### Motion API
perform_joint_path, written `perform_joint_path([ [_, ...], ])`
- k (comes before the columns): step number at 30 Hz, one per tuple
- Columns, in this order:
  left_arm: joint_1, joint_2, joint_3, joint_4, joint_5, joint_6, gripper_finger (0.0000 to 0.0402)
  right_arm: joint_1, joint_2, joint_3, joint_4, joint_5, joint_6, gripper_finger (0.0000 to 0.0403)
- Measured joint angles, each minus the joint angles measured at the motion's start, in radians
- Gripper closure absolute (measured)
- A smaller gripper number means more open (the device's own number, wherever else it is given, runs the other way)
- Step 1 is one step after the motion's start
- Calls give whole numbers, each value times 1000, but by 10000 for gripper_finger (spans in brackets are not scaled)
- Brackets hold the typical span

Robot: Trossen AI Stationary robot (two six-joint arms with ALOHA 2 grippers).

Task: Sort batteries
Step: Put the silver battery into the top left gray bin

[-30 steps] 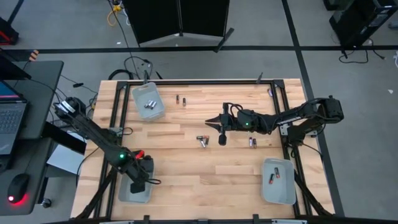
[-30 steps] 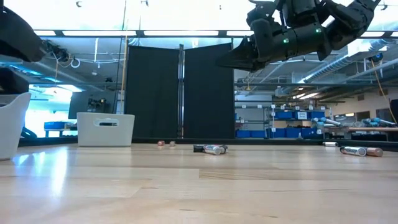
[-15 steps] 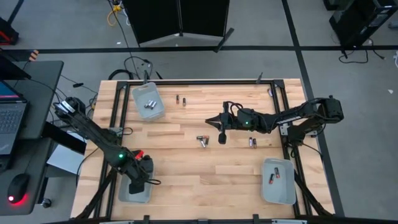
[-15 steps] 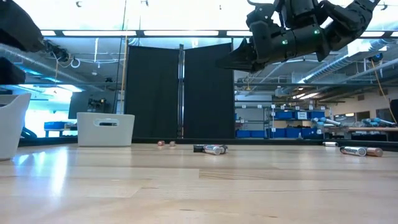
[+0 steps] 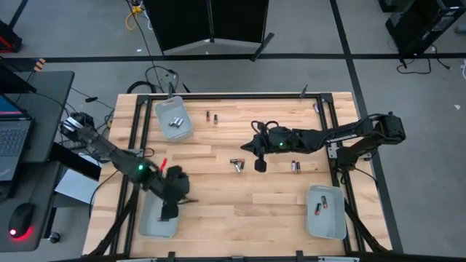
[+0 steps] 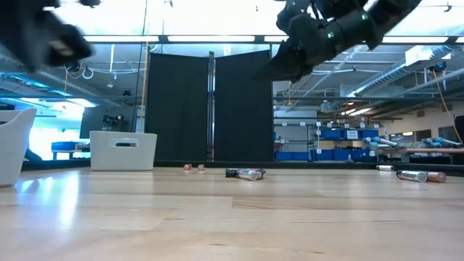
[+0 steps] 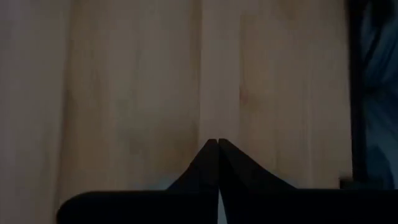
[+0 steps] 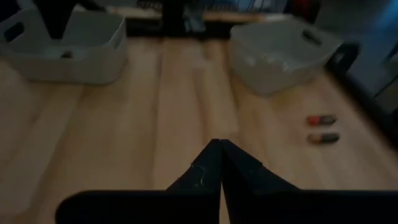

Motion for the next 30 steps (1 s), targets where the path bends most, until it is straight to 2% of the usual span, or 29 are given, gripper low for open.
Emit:
perform_joint_path([
  [3, 92, -26, -33, 132, 23, 159, 398, 22, 0, 26, -85, 1, 55, 382],
  [9, 295, -37, -129, 377, 208, 392, 399, 60, 1, 26, -148, 27, 132, 384],
  [12, 381, -37, -195, 537, 283, 457, 399, 77, 1, 26, -179, 83, 185, 378],
  [17, 495, -37, -311, 819, 425, 479, 400, 102, 13, 26, -212, 87, 268, 357],
  [25, 589, -36, -409, 1012, 441, 488, 397, 118, 97, 26, -247, 86, 373, 318],
  [28, 603, -36, -437, 1099, 441, 490, 397, 118, 98, 27, -370, 84, 425, 302],
  [30, 609, -36, -447, 1130, 441, 510, 396, 123, 84, 40, -527, 77, 452, 290],
])
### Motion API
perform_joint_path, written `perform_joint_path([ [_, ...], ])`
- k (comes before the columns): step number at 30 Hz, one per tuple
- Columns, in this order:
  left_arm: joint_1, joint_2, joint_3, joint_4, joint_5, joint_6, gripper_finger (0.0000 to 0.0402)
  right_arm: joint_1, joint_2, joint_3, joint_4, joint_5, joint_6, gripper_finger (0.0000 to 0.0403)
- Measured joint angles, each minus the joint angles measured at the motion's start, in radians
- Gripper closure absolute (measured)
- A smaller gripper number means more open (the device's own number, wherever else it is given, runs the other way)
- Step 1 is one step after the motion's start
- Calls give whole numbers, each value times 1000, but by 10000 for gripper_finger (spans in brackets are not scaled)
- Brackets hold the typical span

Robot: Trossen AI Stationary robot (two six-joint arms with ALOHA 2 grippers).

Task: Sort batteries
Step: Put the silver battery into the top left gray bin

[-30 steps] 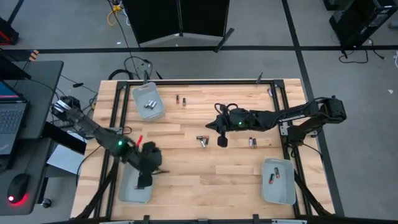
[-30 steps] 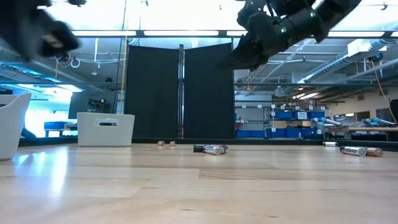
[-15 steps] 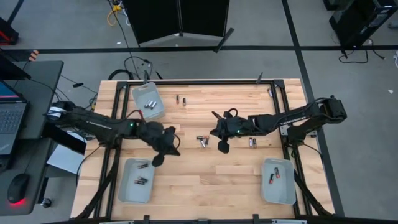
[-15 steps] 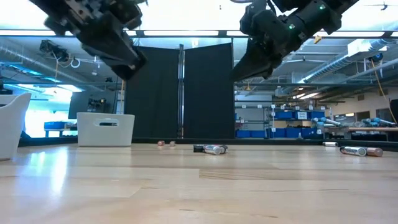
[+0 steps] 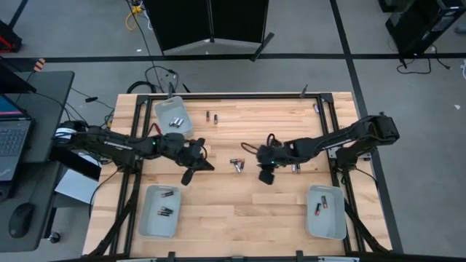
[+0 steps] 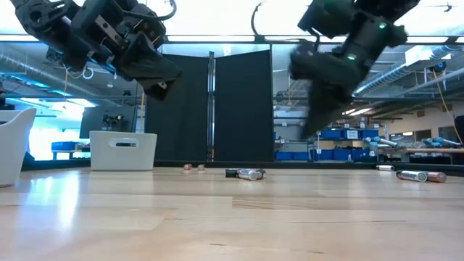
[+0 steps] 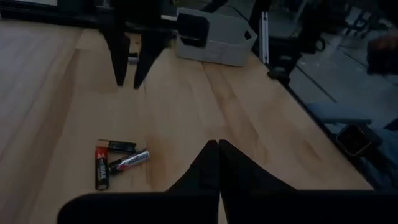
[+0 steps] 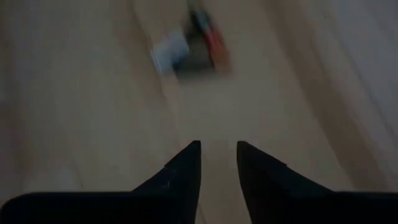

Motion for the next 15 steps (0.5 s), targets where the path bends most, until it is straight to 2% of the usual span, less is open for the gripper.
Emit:
perform_joint_path([
  [6, 1, 0, -1, -3, 2, 55, 395, 42, -19, 70, -495, -20, -30, 242],
  [11, 1, 0, -2, 4, 2, 57, 395, 74, -19, 74, -658, -59, -31, 183],
  [15, 1, 0, -1, 3, 2, 56, 394, 88, -19, 74, -705, -65, -44, 136],
])
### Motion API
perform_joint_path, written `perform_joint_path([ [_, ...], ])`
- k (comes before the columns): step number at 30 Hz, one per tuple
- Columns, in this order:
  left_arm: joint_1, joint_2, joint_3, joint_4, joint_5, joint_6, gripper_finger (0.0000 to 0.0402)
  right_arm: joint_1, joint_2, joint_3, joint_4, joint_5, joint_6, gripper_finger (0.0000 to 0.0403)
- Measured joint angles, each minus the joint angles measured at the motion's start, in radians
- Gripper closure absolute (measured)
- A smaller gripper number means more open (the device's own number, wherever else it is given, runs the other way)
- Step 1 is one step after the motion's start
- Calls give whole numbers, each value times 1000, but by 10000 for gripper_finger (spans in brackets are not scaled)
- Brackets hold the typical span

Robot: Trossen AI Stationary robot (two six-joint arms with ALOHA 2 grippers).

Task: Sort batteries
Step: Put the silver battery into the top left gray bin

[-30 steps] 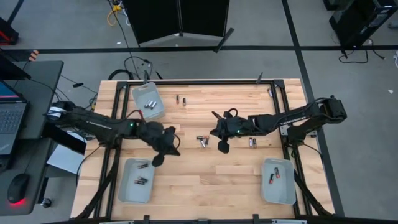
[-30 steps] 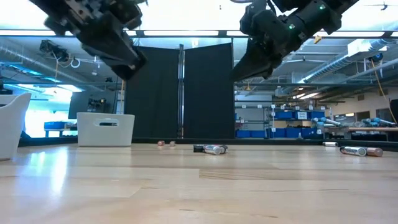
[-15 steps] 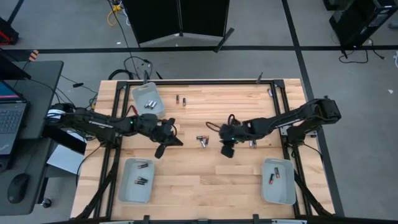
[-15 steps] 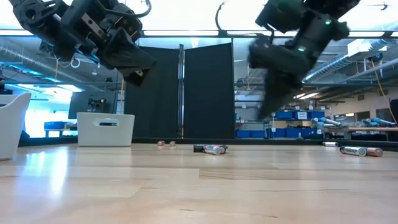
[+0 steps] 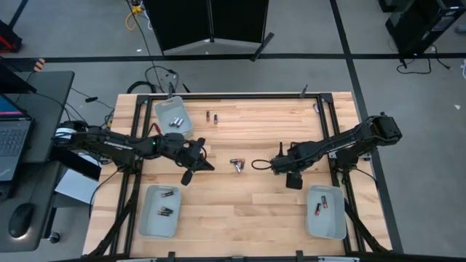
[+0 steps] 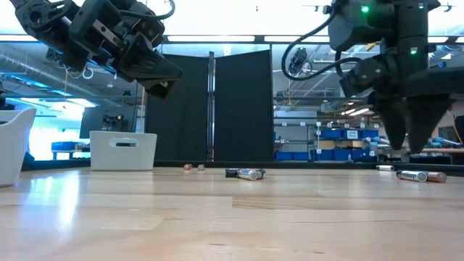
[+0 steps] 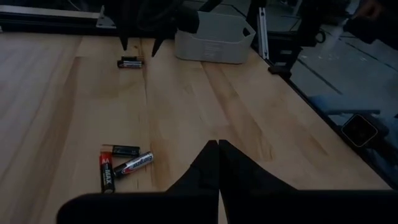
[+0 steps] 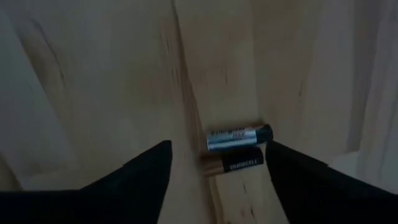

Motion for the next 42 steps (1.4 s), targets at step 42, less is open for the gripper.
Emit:
perform_joint_path([
  [42, -1, 1, 0, -25, -19, -30, 394, -166, 26, -169, 184, -87, -305, 153],
])
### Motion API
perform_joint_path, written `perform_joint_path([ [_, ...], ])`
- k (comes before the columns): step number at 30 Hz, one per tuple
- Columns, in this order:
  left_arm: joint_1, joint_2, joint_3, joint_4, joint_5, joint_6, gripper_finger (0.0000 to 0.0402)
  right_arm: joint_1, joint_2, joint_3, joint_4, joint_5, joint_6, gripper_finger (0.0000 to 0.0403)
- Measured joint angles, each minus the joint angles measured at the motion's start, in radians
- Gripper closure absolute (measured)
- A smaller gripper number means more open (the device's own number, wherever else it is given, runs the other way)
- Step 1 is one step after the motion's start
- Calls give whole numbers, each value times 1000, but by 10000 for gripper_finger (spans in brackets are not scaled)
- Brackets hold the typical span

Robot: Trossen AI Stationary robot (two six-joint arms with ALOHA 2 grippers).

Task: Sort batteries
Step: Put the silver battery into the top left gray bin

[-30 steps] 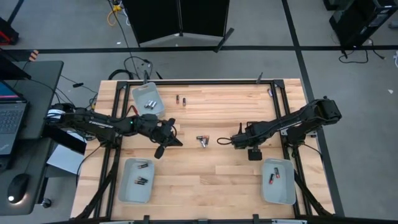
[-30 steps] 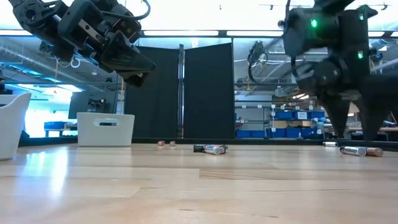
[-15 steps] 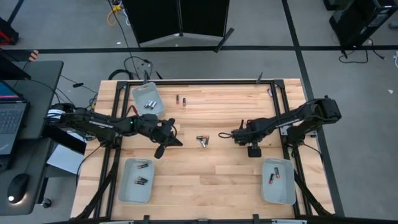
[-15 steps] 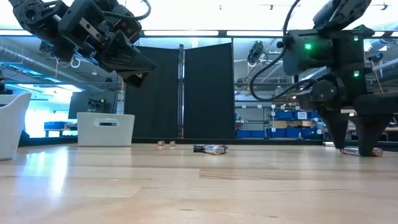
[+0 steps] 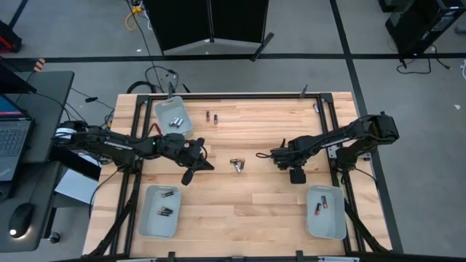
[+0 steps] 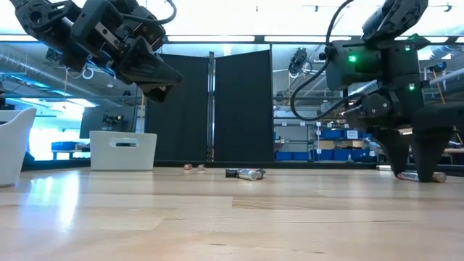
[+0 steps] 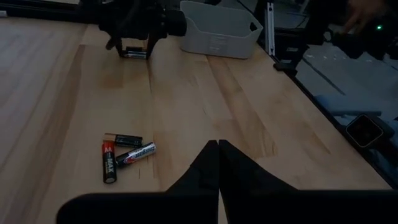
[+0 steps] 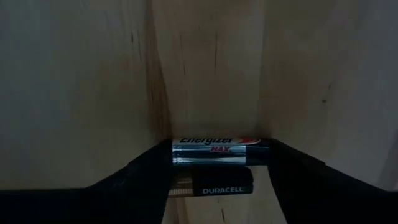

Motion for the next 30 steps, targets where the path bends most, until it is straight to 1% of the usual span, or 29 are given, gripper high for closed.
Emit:
perform_joint_path([
  [2, 0, 0, 0, 3, -2, -8, 394, 0, 0, 1, 0, -4, 1, 168],
  [4, 0, 0, 0, 16, -7, -38, 394, 0, 1, 9, 1, -4, 1, 170],
  [6, 0, 0, 0, 33, -33, -104, 394, 2, 4, 26, 22, 12, 9, 170],
  [10, 0, 1, 0, 72, -106, -301, 394, 3, 3, 72, 66, 101, 27, 170],
  [13, 1, 1, 0, 84, -150, -422, 394, 15, 3, 114, 169, 167, 1, 171],
  [18, 19, 1, 15, 87, -161, -553, 387, 51, 3, 197, 356, 319, -84, 171],
  [20, 27, 1, 28, 88, -165, -585, 379, 71, 3, 236, 426, 382, -138, 171],
  [24, 43, 1, 57, 88, -169, -627, 356, 106, 3, 309, 566, 443, -259, 171],
  [30, 47, 1, 99, 88, -282, -679, 302, 132, 2, 385, 675, 471, -411, 171],
])
